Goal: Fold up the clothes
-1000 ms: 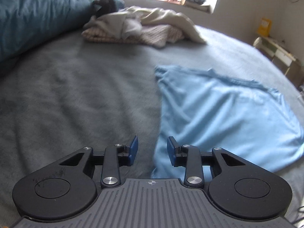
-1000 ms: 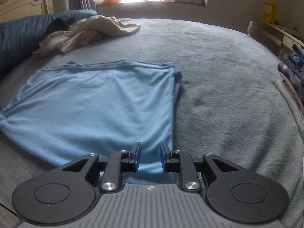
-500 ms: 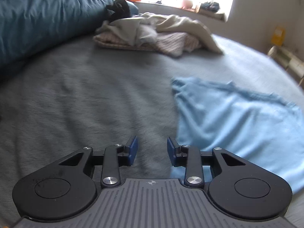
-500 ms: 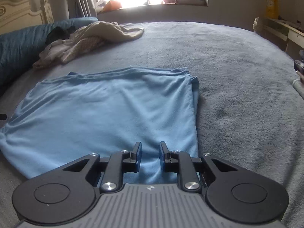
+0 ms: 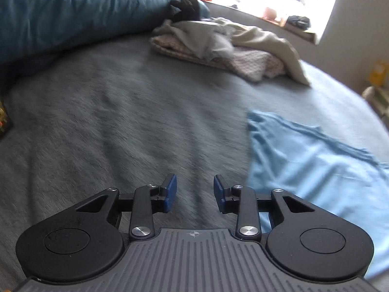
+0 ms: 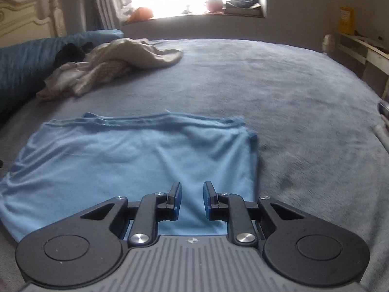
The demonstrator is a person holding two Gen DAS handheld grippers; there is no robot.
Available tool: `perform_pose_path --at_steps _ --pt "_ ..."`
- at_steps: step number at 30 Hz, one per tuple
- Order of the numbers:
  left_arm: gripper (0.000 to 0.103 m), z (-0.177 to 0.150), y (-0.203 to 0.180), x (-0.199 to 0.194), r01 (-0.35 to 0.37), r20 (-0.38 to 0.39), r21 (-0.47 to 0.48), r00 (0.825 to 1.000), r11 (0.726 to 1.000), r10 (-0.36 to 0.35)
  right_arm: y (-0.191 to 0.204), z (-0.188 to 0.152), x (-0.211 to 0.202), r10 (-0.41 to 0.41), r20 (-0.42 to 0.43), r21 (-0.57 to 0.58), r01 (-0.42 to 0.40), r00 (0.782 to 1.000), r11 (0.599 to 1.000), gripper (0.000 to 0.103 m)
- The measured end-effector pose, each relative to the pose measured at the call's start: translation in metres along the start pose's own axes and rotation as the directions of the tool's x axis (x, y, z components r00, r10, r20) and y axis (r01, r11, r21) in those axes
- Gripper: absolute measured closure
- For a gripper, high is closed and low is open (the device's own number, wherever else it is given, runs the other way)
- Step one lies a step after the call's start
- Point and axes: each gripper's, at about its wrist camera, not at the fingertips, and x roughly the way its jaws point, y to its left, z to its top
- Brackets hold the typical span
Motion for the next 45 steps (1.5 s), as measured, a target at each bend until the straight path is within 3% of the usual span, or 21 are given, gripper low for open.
perform_pose_path --at_steps 3,7,11,14,15,18,19,20,22,24,27,29,30,32,34,36,38,41,42,44,45 --pt "0.069 -0.011 -0.002 -0.007 0.078 -0.037 0.004 0.996 0.997 -0.077 0.056 0.03 0.023 0.189 -0.02 -0.133 -0.19 0.982 0.973 0.083" --pt "0.069 -0.031 -0.002 -0.012 0.129 -0.096 -0.007 0.987 0.992 -0.129 0.157 0.047 0.067 0.397 -0.134 -0.307 -0.419 0.908 0.855 0.083" --pt "0.069 -0.046 0.003 -0.016 0.123 -0.109 0.032 0.987 0.992 -0.119 0.233 0.051 0.106 0.467 -0.226 -0.431 -0.517 0.855 0.739 0.083" --pt "0.069 -0.047 0.007 -0.014 0.131 -0.112 0.04 0.986 0.991 -0.126 0.271 0.052 0.138 0.482 -0.29 -0.473 -0.562 0.827 0.679 0.083" --pt "0.068 -0.047 0.008 -0.012 0.133 -0.114 0.04 0.985 0.99 -0.128 0.28 0.053 0.148 0.474 -0.3 -0.486 -0.561 0.828 0.671 0.083" --pt "0.068 -0.045 0.01 -0.011 0.144 -0.11 0.04 0.984 0.989 -0.138 0.286 0.069 0.185 0.365 -0.218 -0.519 -0.424 0.905 0.742 0.083" --pt "0.068 -0.045 0.011 -0.011 0.148 -0.109 0.038 0.984 0.988 -0.143 0.281 0.08 0.196 0.334 -0.183 -0.479 -0.381 0.924 0.791 0.083" --pt "0.068 -0.044 0.012 -0.011 0.153 -0.108 0.032 0.983 0.988 -0.149 0.275 0.09 0.198 0.339 -0.164 -0.428 -0.377 0.926 0.821 0.083" --pt "0.068 -0.044 0.015 -0.011 0.164 -0.108 0.021 0.981 0.986 -0.161 0.262 0.109 0.198 0.368 -0.132 -0.328 -0.391 0.92 0.86 0.082" --pt "0.068 -0.042 0.017 -0.009 0.175 -0.11 0.014 0.979 0.984 -0.173 0.267 0.108 0.187 0.452 -0.173 -0.352 -0.484 0.875 0.801 0.082" --pt "0.068 -0.042 0.018 -0.009 0.182 -0.113 0.005 0.977 0.983 -0.181 0.29 0.089 0.189 0.491 -0.312 -0.413 -0.581 0.813 0.701 0.083" --pt "0.068 -0.043 0.018 -0.01 0.182 -0.111 0.006 0.977 0.983 -0.18 0.302 0.079 0.204 0.427 -0.332 -0.473 -0.54 0.841 0.696 0.084" --pt "0.068 -0.043 0.018 -0.01 0.182 -0.11 0.006 0.977 0.983 -0.18 0.304 0.08 0.214 0.41 -0.318 -0.467 -0.517 0.855 0.717 0.085" --pt "0.068 -0.044 0.018 -0.009 0.184 -0.108 0.006 0.977 0.983 -0.182 0.297 0.097 0.231 0.419 -0.255 -0.36 -0.488 0.871 0.795 0.085" --pt "0.067 -0.044 0.018 -0.008 0.185 -0.107 0.003 0.977 0.983 -0.184 0.286 0.113 0.24 0.375 -0.166 -0.282 -0.408 0.912 0.869 0.083" --pt "0.067 -0.043 0.017 -0.008 0.183 -0.11 0.002 0.977 0.983 -0.181 0.273 0.123 0.243 0.349 -0.131 -0.225 -0.371 0.928 0.901 0.083" --pt "0.067 -0.042 0.017 -0.008 0.181 -0.112 0.003 0.977 0.984 -0.179 0.263 0.129 0.236 0.403 -0.127 -0.181 -0.42 0.906 0.889 0.083" --pt "0.067 -0.043 0.017 -0.007 0.18 -0.111 -0.01 0.977 0.984 -0.18 0.266 0.12 0.232 0.527 -0.241 -0.19 -0.573 0.815 0.798 0.082" --pt "0.067 -0.043 0.018 -0.008 0.18 -0.109 -0.017 0.977 0.983 -0.181 0.271 0.115 0.233 0.508 -0.263 -0.22 -0.564 0.82 0.796 0.082" --pt "0.067 -0.044 0.02 -0.009 0.181 -0.104 -0.034 0.978 0.983 -0.183 0.282 0.107 0.239 0.432 -0.29 -0.297 -0.509 0.854 0.808 0.086" --pt "0.067 -0.045 0.021 -0.01 0.18 -0.101 -0.046 0.978 0.983 -0.183 0.275 0.111 0.237 0.415 -0.253 -0.269 -0.475 0.874 0.838 0.086"
